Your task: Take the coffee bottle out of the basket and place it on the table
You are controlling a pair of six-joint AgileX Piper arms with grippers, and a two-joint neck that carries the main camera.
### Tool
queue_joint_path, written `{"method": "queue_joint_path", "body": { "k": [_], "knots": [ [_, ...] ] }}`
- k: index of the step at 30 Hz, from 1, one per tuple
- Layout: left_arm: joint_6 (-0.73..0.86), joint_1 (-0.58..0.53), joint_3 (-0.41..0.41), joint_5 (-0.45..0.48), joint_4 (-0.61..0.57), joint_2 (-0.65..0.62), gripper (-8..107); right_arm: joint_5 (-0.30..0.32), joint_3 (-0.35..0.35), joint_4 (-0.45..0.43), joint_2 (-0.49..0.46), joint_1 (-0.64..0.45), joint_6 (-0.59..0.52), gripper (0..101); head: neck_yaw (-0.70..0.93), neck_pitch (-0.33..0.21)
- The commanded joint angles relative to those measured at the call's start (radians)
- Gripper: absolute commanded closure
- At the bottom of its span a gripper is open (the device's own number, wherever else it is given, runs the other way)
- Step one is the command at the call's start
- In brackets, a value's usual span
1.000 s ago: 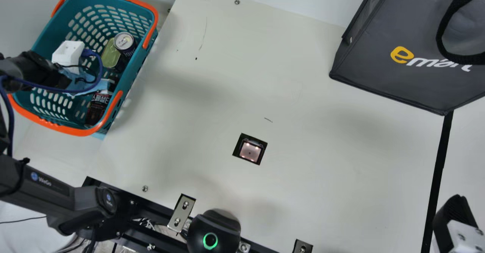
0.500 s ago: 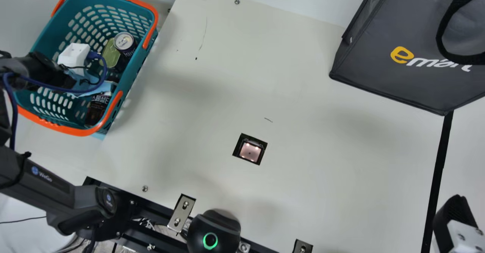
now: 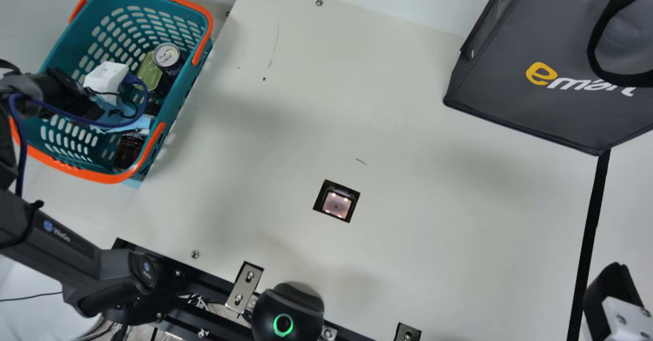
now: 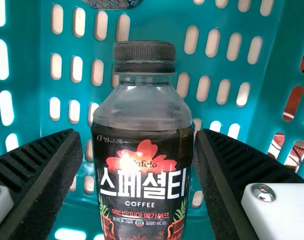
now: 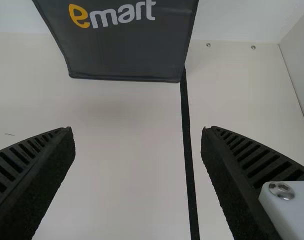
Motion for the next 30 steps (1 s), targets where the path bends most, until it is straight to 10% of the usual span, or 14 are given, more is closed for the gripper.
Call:
{"method": "queue_joint_path", "body": {
  "k": [1, 30],
  "knots": [
    [-0.001, 0.001, -0.004, 0.004, 0.004, -0.001, 9, 0.0, 0.0, 0.0, 0.0, 0.0, 0.0, 10, 0.002, -0.026],
    [-0.037, -0.022, -0.105, 0.008, 0.015, 0.001, 9, 0.001, 0.0, 0.0, 0.0, 0.0, 0.0, 10, 0.002, -0.026]
  ]
}}
